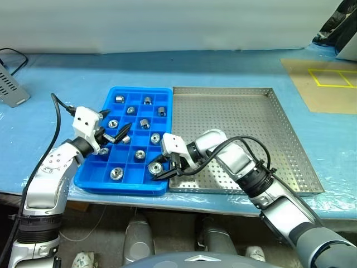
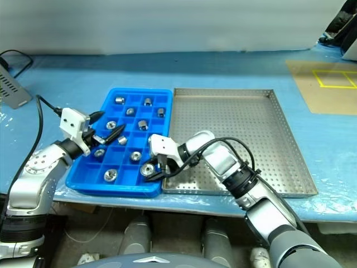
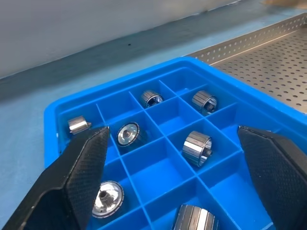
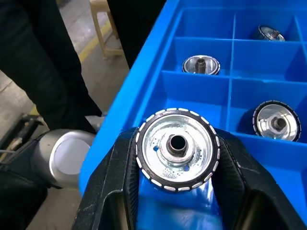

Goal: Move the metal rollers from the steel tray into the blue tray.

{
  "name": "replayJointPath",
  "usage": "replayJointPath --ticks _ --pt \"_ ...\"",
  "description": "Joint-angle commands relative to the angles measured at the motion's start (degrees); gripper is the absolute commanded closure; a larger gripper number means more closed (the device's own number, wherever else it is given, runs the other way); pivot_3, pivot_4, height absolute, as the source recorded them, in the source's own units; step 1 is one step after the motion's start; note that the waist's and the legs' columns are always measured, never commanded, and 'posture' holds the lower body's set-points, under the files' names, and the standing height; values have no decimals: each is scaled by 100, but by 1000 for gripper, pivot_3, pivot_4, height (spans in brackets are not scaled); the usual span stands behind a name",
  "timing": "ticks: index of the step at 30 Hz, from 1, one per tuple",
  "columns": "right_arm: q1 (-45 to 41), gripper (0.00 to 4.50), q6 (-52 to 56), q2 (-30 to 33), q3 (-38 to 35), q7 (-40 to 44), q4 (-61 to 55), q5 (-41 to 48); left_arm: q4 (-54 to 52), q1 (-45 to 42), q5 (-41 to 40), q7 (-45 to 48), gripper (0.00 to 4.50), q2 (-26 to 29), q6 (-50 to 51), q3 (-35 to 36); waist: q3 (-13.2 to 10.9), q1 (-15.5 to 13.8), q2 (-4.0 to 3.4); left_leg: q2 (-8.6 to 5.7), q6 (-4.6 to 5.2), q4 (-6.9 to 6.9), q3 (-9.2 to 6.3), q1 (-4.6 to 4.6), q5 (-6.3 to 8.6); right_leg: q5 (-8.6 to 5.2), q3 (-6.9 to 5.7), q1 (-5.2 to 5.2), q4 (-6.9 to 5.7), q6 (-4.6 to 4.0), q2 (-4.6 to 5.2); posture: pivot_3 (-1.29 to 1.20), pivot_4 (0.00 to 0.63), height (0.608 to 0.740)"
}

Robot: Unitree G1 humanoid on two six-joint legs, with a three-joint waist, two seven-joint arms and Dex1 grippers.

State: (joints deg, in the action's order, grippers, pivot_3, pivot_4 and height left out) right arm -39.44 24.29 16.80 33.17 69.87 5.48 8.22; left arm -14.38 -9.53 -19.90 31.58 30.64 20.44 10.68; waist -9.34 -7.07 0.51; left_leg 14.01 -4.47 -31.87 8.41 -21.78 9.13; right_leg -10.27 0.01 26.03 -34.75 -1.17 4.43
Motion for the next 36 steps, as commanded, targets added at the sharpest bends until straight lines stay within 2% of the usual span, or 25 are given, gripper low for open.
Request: replayJointPath --ticks 1,3,6,9,12,15,19,24,29,31,36 --pt "-54 2118 -60 -94 79 -233 250 -285 -134 -138 11 -7 0 8 -72 -5 0 -5 0 0 0 0 0 0 0 0 0 0 0 0 0 205 150 740" --pt "-29 1549 -186 -16 44 -273 360 -392 -123 -184 16 1 0 -2 -72 -37 0 -10 0 -2 0 0 0 0 1 0 0 -1 1 0 2 199 150 740" --pt "-12 587 -178 121 -551 -528 427 -175 251 -628 98 96 0 -216 -172 -426 1 -61 1 -12 0 0 0 1 1 -1 -1 -7 1 1 3 138 150 740" --pt "-150 587 42 69 -1314 -972 496 153 784 -1218 246 205 0 -521 -364 -804 0 -71 1 -21 0 -3 4 1 0 -4 4 -20 0 7 12 61 150 740" --pt "-427 587 237 66 -2602 -2014 721 500 1536 -1955 166 310 0 -1216 -717 -1054 0 2 1 -23 -1 -24 4 -5 -2 4 8 -19 -3 20 15 -50 150 740" --pt "-203 14 301 271 -3301 -2734 534 488 2270 -2308 353 359 0 -1639 -1166 -1209 5 129 8 -26 -11 -33 9 -8 -9 17 17 -18 -1 13 14 -140 150 740" --pt "680 14 449 472 -3750 -3287 -251 460 2512 -2241 347 613 0 -1703 -1387 -1257 12 363 15 -15 -15 -20 9 -6 -6 12 21 -15 8 23 -10 -166 150 740" --pt "1619 14 529 566 -3984 -3714 -1035 469 2044 -1743 369 698 0 -1626 -1310 -1328 11 568 13 -11 -20 -4 18 -10 15 13 20 1 15 38 -19 -147 150 740" --pt "1572 14 357 580 -3808 -3773 -1068 416 1755 -1449 634 196 0 -1697 -1382 -1238 11 586 14 -13 1 -14 31 11 27 -1 15 -12 19 26 -13 -111 150 740" --pt "1415 14 135 576 -3733 -3679 -859 391 1716 -1423 592 -29 0 -1750 -1378 -1068 11 577 14 -14 1 -26 31 14 27 -24 13 -15 14 66 -13 -104 150 740" --pt "1226 14 -334 662 -3641 -3367 -528 432 1653 -1311 778 -150 0 -1635 -1516 -1089 11 553 14 -22 2 -34 29 9 26 -24 16 -14 17 70 -9 -57 150 740"
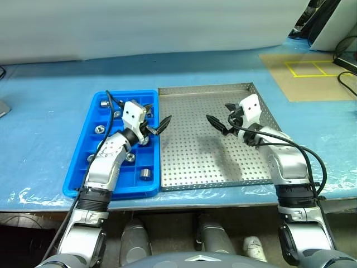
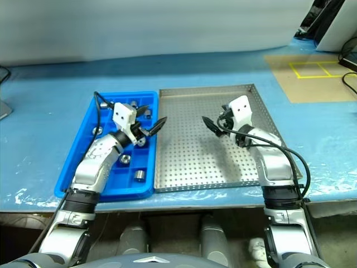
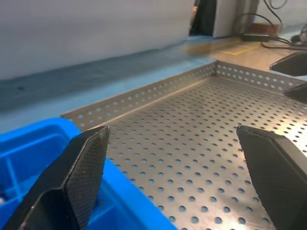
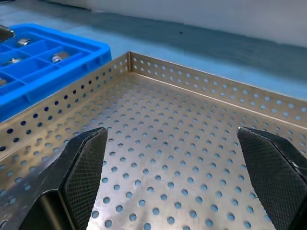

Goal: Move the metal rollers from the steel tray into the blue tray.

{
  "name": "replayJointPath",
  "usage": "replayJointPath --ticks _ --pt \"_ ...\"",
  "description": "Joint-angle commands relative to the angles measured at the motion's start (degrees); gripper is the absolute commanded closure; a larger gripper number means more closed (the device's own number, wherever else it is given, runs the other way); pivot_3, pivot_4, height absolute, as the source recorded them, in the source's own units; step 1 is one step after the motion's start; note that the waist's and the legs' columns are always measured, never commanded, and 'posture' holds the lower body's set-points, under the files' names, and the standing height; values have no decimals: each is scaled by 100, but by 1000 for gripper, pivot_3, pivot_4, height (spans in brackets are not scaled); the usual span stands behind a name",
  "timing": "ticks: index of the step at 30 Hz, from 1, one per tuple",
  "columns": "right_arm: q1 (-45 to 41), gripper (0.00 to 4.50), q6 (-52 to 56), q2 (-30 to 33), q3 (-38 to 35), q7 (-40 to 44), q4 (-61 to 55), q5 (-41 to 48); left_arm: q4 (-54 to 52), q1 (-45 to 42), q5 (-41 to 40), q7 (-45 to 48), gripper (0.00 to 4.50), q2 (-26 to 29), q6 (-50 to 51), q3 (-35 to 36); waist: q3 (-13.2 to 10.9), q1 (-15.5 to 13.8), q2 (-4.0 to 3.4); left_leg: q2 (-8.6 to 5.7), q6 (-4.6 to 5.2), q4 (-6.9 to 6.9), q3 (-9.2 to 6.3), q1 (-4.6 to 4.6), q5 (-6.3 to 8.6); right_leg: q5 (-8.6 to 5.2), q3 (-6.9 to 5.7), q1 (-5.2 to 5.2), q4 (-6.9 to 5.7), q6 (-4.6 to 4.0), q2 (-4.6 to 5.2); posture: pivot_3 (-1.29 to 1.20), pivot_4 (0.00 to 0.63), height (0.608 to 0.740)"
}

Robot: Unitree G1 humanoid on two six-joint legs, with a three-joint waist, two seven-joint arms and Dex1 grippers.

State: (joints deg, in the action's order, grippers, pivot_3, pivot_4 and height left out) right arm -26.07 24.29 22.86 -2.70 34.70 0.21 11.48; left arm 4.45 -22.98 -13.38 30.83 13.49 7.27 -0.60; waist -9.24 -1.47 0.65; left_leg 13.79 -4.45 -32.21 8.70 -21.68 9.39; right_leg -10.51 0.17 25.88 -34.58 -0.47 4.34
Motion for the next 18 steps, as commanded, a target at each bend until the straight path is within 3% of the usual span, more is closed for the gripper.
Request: replayJointPath --ticks 1,6,18 --pt "-136 14 -361 46 -66 151 47 117 -225 43 177 -127 0 94 -237 50 0 -16 0 0 0 0 -1 -1 0 0 0 0 -1 0 0 -57 150 740" --pt "-173 14 -541 25 108 226 261 -20 -297 75 148 -217 0 106 -210 137 1 -82 -1 2 6 4 -4 -10 2 27 -2 8 -7 -40 -2 -29 150 740" --pt "-159 14 -597 47 193 266 359 -22 -386 184 86 -177 0 155 -144 143 1 -105 -2 3 10 6 0 -13 11 15 -1 10 -5 -39 -1 -34 150 740"
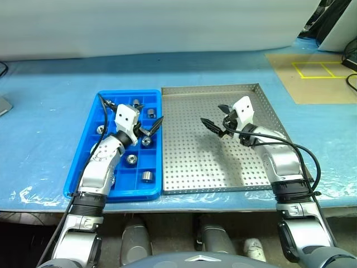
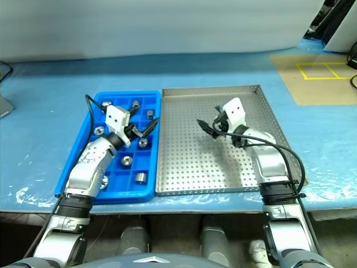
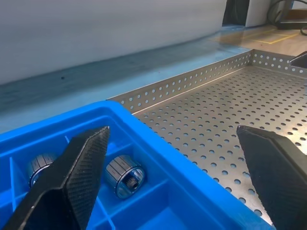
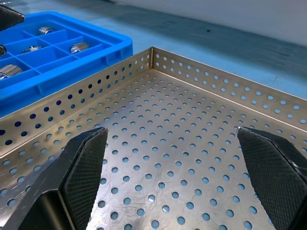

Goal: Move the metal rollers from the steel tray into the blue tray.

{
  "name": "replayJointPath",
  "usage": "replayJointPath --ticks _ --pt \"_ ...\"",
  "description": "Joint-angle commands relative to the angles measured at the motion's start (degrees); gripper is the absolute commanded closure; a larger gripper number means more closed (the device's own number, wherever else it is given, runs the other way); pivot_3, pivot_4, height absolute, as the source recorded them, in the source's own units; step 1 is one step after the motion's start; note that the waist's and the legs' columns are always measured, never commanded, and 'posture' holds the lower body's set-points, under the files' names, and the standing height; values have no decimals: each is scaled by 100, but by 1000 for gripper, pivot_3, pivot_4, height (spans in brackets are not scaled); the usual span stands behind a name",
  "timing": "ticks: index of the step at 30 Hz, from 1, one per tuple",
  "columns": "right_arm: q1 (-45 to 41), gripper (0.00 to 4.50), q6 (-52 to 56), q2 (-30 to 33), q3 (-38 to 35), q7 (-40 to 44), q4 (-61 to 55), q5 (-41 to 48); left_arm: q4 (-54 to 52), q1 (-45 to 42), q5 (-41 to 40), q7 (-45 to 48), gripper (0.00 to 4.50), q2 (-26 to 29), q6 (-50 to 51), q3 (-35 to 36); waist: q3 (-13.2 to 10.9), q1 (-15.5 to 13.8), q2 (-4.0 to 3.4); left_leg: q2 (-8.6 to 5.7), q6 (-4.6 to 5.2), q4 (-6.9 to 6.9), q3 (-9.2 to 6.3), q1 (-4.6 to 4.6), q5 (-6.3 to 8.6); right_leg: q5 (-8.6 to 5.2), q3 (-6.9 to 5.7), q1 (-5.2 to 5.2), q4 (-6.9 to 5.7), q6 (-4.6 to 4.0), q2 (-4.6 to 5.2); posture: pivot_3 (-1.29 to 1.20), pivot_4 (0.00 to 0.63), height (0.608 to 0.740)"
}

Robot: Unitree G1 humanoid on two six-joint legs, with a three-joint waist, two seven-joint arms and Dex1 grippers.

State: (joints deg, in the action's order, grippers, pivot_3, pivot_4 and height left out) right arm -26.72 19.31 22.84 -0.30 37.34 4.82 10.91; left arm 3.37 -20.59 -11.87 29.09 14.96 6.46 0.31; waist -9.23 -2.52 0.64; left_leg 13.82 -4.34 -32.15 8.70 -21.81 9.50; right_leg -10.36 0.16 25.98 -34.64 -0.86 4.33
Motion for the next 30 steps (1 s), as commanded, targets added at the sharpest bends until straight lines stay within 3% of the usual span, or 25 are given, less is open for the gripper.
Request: replayJointPath --ticks 1,30 --pt "-92 14 -103 46 -46 -1 -107 35 -269 -62 -65 -1 0 4 -66 48 0 1 0 0 -1 0 0 3 -1 0 0 0 -3 1 0 -34 150 740" --pt "-335 14 -270 -79 108 68 200 -2 -90 -256 32 5 0 -20 -190 -9 0 -9 0 0 -1 1 0 -3 -1 0 0 2 0 0 0 -2 150 740"
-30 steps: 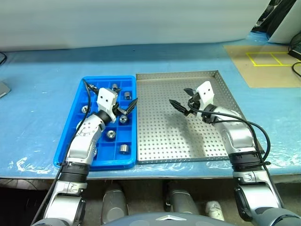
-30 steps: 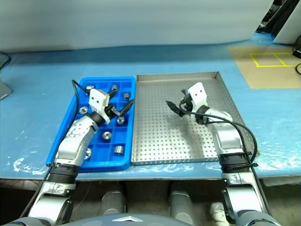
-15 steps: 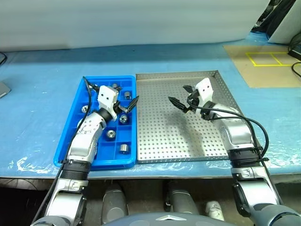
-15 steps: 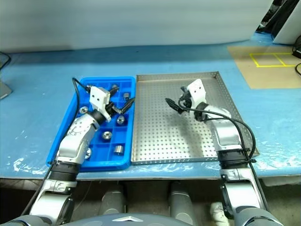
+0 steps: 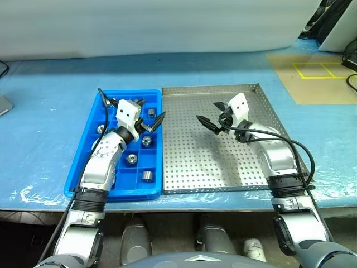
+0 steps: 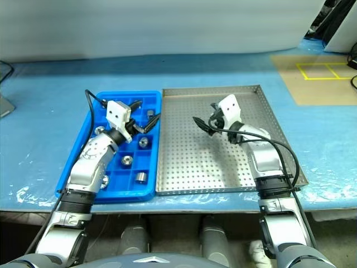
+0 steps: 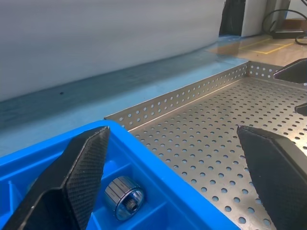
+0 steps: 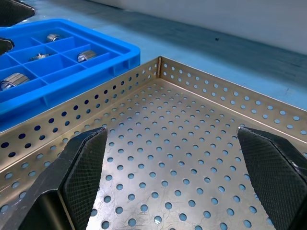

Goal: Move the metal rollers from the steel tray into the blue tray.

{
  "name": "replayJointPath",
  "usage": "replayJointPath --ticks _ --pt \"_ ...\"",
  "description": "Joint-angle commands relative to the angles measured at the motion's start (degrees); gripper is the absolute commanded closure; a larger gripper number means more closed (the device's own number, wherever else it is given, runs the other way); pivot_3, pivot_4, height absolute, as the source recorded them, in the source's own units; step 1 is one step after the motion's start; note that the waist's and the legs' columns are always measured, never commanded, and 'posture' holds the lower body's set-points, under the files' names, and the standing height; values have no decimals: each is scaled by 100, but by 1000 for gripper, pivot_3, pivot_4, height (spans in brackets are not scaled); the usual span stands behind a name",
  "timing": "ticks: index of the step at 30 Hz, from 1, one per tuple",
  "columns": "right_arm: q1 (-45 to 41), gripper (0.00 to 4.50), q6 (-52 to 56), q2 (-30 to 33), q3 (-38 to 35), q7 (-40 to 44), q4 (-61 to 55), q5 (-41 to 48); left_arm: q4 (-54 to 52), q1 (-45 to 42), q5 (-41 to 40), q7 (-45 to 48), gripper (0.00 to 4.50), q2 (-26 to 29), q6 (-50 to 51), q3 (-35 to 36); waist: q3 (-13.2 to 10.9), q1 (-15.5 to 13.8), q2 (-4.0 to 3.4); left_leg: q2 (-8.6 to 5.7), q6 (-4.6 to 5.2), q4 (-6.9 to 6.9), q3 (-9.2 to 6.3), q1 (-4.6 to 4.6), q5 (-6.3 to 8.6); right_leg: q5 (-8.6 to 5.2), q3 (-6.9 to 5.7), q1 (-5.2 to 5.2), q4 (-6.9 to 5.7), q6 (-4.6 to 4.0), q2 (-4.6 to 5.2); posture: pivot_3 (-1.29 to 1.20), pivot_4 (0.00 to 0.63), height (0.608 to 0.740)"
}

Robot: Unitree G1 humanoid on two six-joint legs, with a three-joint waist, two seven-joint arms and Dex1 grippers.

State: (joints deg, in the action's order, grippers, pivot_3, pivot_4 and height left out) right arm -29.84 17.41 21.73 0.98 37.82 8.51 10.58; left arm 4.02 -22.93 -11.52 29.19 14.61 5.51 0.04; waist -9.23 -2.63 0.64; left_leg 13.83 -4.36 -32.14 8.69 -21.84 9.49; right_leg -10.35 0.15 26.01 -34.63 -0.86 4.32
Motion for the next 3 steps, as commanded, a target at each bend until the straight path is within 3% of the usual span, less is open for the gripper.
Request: replayJointPath --ticks 1,3 --pt "-26 14 -69 22 -7 22 -177 29 -181 -14 -6 -11 0 15 -83 22 0 5 0 0 0 0 0 0 0 0 0 0 0 0 0 3 150 740" --pt "-23 14 -60 -4 24 33 -189 26 -221 2 -10 -24 0 20 -65 32 0 5 0 0 0 0 0 1 0 0 0 0 0 0 0 7 150 740"
